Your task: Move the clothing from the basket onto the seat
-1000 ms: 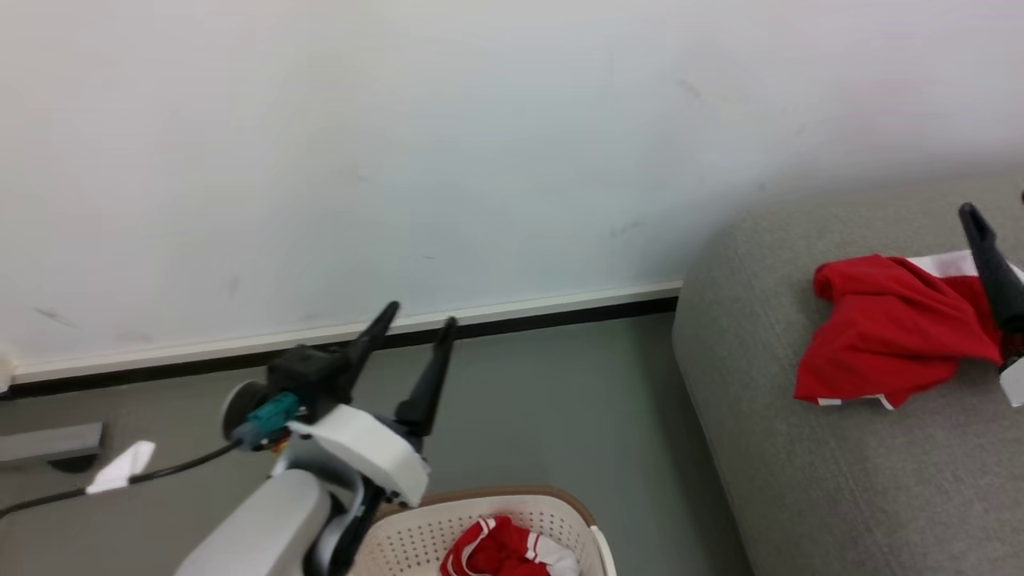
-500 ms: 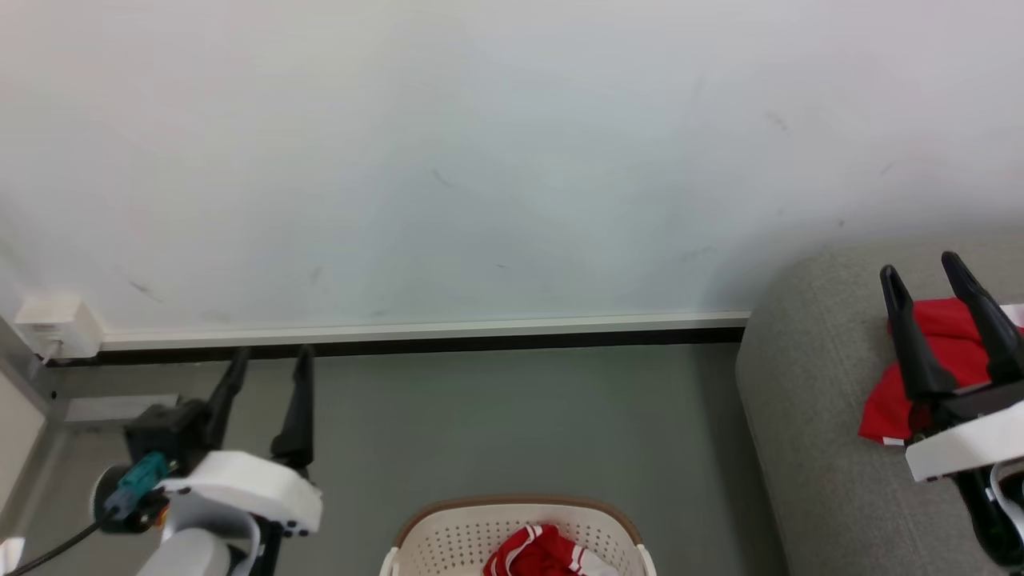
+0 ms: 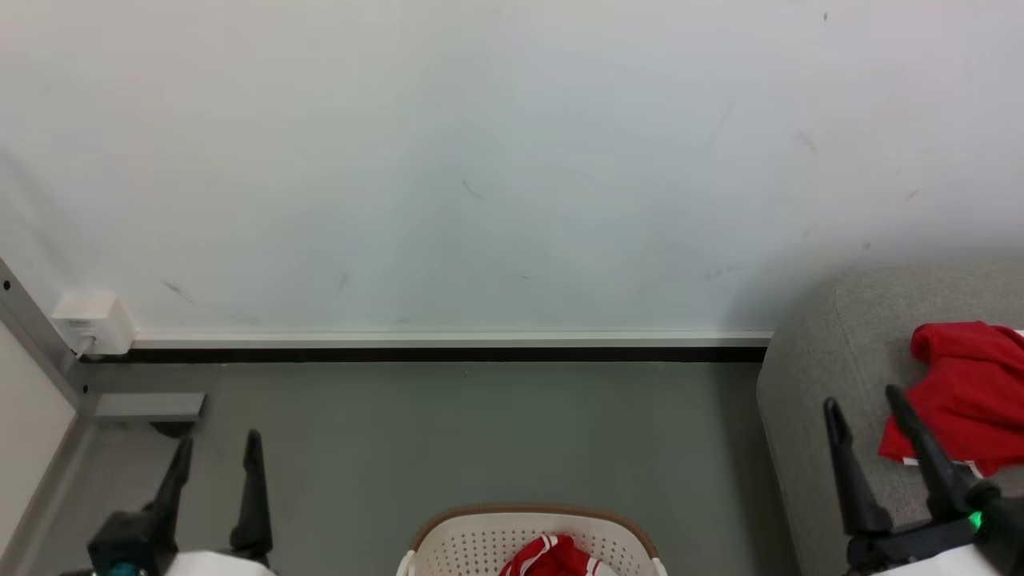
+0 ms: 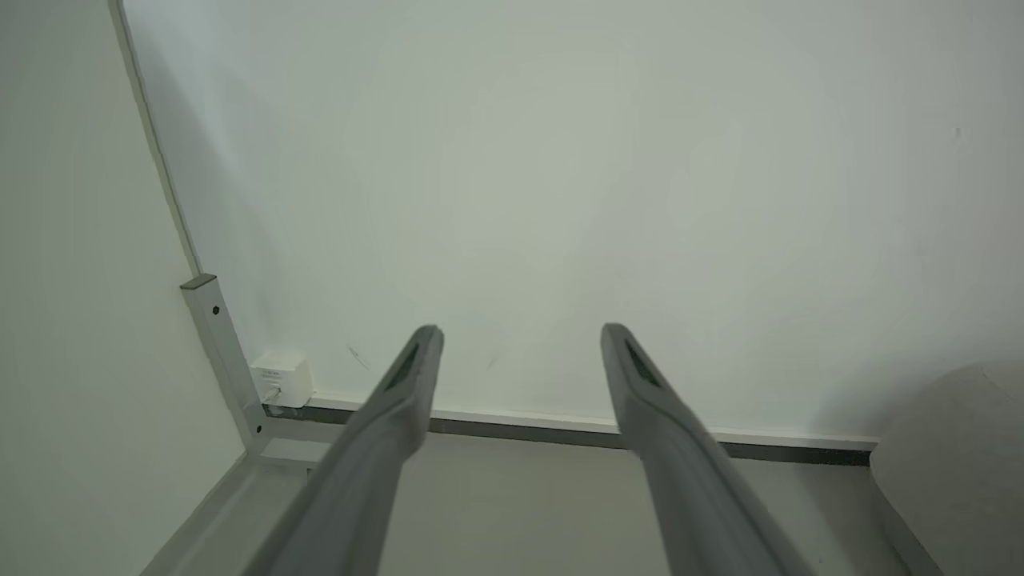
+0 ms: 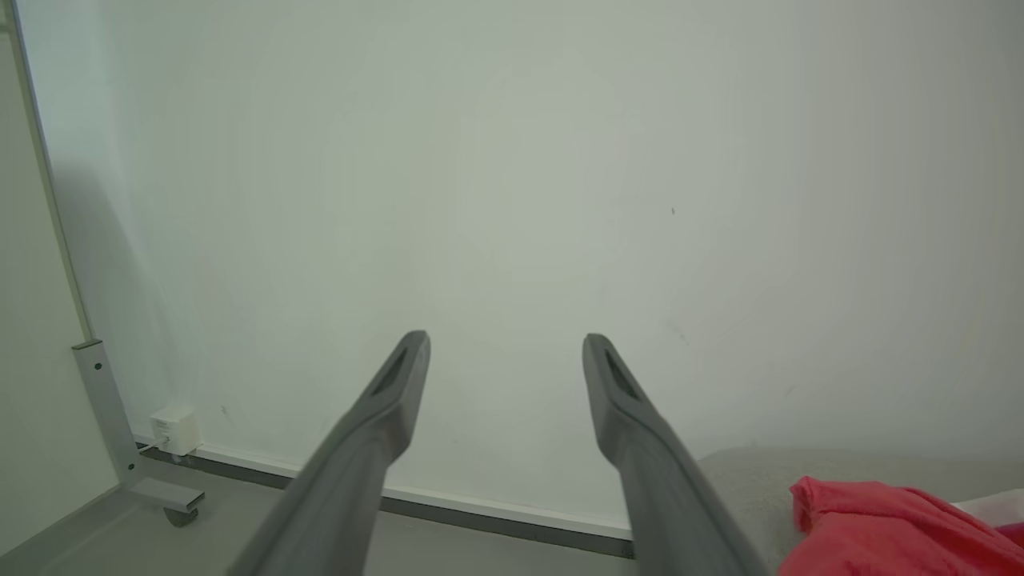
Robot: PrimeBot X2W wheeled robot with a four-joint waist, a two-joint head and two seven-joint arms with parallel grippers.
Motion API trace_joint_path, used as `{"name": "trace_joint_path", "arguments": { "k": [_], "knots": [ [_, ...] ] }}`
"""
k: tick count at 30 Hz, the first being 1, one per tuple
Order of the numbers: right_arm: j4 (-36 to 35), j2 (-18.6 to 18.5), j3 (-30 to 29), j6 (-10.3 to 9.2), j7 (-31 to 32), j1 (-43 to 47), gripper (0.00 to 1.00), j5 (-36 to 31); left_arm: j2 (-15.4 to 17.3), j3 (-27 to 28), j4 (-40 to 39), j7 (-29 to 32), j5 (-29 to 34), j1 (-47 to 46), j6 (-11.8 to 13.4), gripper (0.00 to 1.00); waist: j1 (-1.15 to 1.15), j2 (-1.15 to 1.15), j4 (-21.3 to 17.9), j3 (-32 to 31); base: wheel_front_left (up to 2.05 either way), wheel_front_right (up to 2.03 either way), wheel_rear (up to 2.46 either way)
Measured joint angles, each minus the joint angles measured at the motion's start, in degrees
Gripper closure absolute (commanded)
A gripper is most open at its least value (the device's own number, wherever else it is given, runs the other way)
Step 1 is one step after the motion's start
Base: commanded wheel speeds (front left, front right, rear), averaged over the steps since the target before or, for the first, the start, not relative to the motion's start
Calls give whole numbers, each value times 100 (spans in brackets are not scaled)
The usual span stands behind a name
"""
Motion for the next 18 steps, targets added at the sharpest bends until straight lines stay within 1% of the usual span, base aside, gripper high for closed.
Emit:
{"name": "trace_joint_path", "arguments": {
  "k": [3,7,12,18],
  "knots": [
    [-24,193,-113,0,-1,178,0,-190,-200,145,-79,0,285,221,-5,0,0,0,3,-4,0,0,0],
    [56,299,-222,0,-1,306,0,-368,-439,425,-133,0,490,358,-96,0,0,0,32,4,0,0,0],
    [166,304,-263,0,-1,289,0,-426,-608,665,-122,0,695,380,-277,0,0,0,56,13,0,0,0],
    [323,254,-110,0,0,150,0,-453,-792,849,-52,0,913,367,-500,0,0,0,56,25,0,0,0]
  ]
}}
